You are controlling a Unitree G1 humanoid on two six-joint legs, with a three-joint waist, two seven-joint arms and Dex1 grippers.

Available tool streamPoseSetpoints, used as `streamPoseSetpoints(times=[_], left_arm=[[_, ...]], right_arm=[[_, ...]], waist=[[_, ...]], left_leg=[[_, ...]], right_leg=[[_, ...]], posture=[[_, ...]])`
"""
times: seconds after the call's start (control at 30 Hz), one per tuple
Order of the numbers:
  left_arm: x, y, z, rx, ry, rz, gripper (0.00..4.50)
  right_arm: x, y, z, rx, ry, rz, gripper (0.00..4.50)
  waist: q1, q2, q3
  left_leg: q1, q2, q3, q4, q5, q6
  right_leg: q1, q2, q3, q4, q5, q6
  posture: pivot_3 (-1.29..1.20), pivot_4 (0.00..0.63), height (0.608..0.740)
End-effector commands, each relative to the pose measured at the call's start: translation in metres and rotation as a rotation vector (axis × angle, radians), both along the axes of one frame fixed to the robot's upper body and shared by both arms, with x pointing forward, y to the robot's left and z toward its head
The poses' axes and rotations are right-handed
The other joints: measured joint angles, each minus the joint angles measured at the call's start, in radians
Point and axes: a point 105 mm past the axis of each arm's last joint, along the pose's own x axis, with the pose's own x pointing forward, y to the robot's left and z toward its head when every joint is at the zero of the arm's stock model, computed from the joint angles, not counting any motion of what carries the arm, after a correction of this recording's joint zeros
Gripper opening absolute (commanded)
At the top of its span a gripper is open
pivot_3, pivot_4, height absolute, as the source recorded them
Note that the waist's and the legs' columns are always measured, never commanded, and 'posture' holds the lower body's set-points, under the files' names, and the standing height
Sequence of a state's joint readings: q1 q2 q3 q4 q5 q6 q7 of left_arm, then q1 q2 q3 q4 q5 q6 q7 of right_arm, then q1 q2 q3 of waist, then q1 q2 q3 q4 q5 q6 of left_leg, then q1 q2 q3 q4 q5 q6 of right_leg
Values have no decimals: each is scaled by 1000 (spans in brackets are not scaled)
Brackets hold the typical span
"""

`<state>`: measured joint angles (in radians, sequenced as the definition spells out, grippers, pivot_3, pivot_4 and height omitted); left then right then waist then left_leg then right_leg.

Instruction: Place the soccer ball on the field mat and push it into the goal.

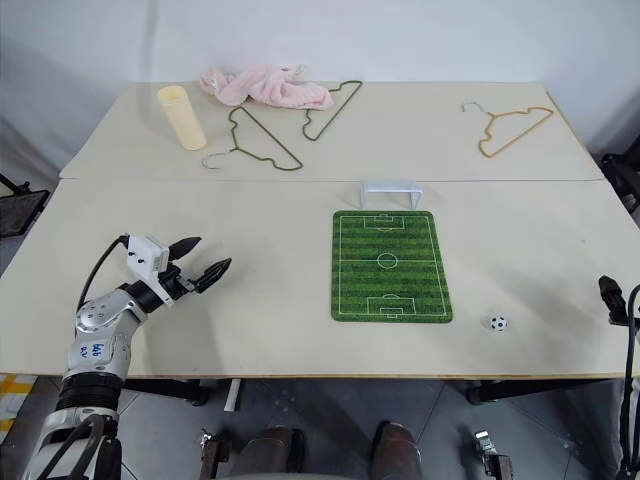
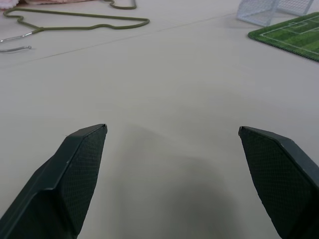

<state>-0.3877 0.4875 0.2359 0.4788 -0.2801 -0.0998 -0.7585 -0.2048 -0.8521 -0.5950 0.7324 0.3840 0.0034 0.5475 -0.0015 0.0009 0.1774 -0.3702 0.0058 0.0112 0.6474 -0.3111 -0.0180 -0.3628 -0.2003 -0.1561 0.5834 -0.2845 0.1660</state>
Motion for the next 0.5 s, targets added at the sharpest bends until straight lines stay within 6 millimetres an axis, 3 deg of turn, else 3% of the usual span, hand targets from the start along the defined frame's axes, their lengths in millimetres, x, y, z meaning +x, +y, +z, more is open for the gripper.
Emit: streamPoseSetpoints(times=[0.03, 0.23, 0.37, 0.43, 0.5], left_arm=[[1, 0, 12, 61, -60, -11, 4500], [4, 0, 16, 9, -38, -10, 4500], [5, -5, 24, -19, -34, -49, 4500], [1, -19, 25, 24, -22, -133, 4500], [-14, -42, 32, 55, -59, -327, 4500]], right_arm=[[-1, 1, 13, -11, -48, 10, 4487], [-1, 12, 27, -28, -71, 70, 4487], [1, 35, 45, -57, -79, 190, 4487], [4, 63, 58, -79, -66, 334, 4487], [5, 105, 61, -114, 3, 556, 4487]], waist=[[0, 0, 0], [0, 0, 0], [1, 0, 0], [2, 0, 0], [3, 0, 0]], left_leg=[[0, 0, 0, 0, 0, 0], [0, 0, 0, 0, 0, 0], [0, 0, 0, 0, 0, 0], [0, 0, 0, 0, 0, 0], [0, 0, 0, 0, 0, 0]], right_leg=[[0, 0, 0, 0, 0, 0], [0, 0, 0, 0, 0, 0], [0, 0, 0, 0, 0, 0], [0, 0, 0, 0, 0, 0], [0, 0, 0, 1, 0, 0]], posture=[[0, 150, 740], [0, 150, 740], [0, 150, 740], [0, 150, 740], [0, 150, 740]])
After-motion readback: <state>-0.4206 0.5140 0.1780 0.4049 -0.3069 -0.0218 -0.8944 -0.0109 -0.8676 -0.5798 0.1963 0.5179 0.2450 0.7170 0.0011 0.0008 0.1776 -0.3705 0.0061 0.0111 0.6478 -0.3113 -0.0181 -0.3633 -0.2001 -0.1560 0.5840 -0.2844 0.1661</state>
